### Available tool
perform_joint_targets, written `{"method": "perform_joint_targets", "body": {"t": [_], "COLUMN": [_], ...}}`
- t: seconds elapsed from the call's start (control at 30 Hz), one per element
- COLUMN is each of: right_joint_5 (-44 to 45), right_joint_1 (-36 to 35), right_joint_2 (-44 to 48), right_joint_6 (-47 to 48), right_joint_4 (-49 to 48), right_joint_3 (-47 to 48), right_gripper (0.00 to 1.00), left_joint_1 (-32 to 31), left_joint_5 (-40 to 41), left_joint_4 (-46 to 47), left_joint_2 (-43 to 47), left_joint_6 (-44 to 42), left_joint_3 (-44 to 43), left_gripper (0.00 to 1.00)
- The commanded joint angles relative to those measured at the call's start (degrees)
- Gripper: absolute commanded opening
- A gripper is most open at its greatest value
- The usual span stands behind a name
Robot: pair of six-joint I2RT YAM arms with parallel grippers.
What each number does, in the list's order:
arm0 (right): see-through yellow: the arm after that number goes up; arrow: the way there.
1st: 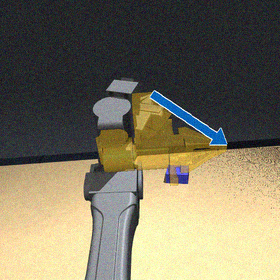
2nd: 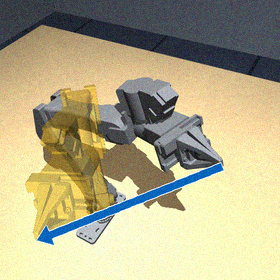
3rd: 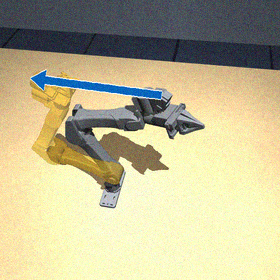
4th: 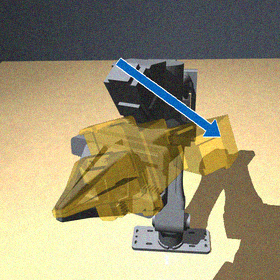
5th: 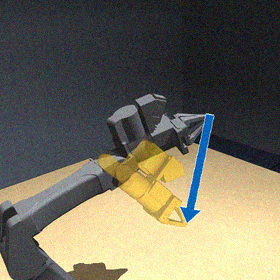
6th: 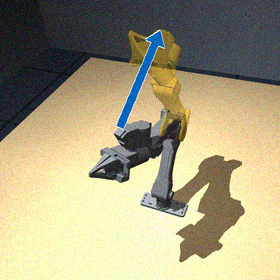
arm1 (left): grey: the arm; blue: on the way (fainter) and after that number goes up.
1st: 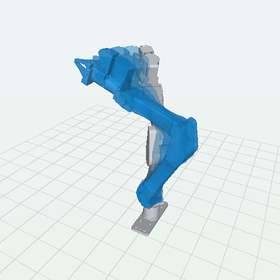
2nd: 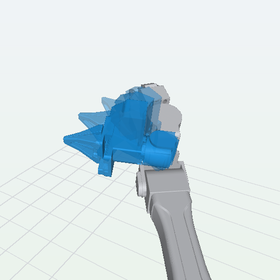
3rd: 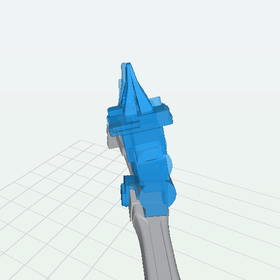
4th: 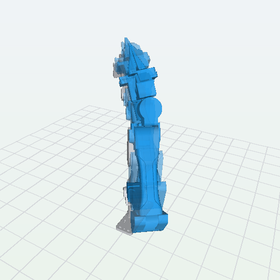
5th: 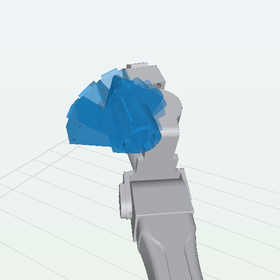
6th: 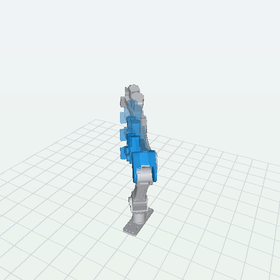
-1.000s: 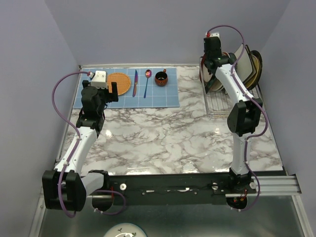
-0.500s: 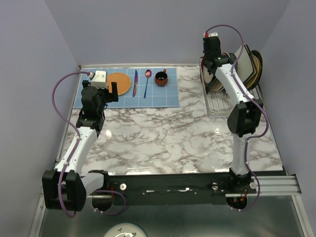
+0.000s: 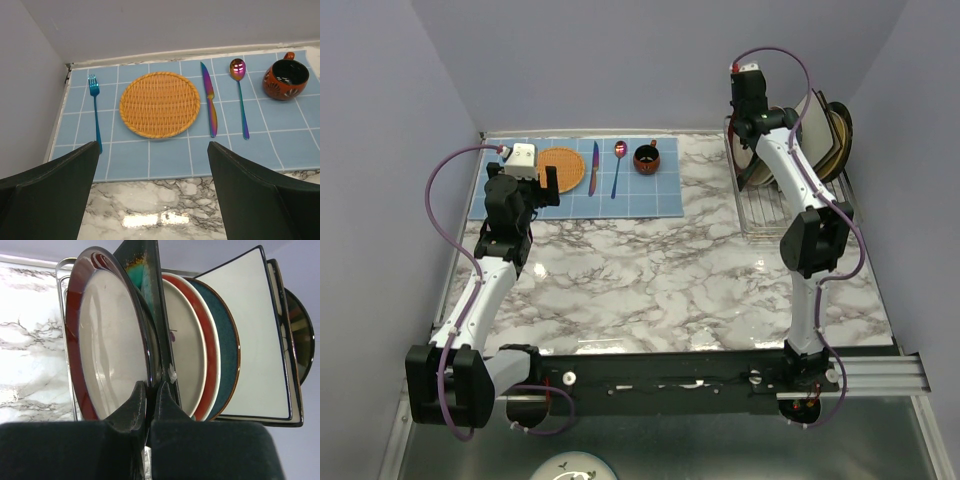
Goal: Unload the plates from the dish rack
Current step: Unload the plate from the dish rack.
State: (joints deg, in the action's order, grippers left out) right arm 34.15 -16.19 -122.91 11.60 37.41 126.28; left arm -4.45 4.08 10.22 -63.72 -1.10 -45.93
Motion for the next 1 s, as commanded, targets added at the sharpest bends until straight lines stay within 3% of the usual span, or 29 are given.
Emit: {"method": "perform_joint_targets", "body": {"t": [0.0,0.97], "right_joint_5": [0.1,-2.1], "right_joint_1": [-1.7,-1.7], "right_joint_2": [6.9,12.2], "right_joint_6": [6.9,6.2], "right_joint_4": [-4.3,-2.9], "right_joint_3": [3.8,5.0], "right_gripper": [0.01,0.01], "left_joint_1": [0.2,0.2], "left_joint_5": [0.1,-0.8], "left_joint_4": [1.3,1.7], "left_joint_2": [1.6,1.1], "left_joint_6": [-0.7,-1.1], "left_joint_3": [0.9,1.2], "left_gripper": [0.99,0.99]}}
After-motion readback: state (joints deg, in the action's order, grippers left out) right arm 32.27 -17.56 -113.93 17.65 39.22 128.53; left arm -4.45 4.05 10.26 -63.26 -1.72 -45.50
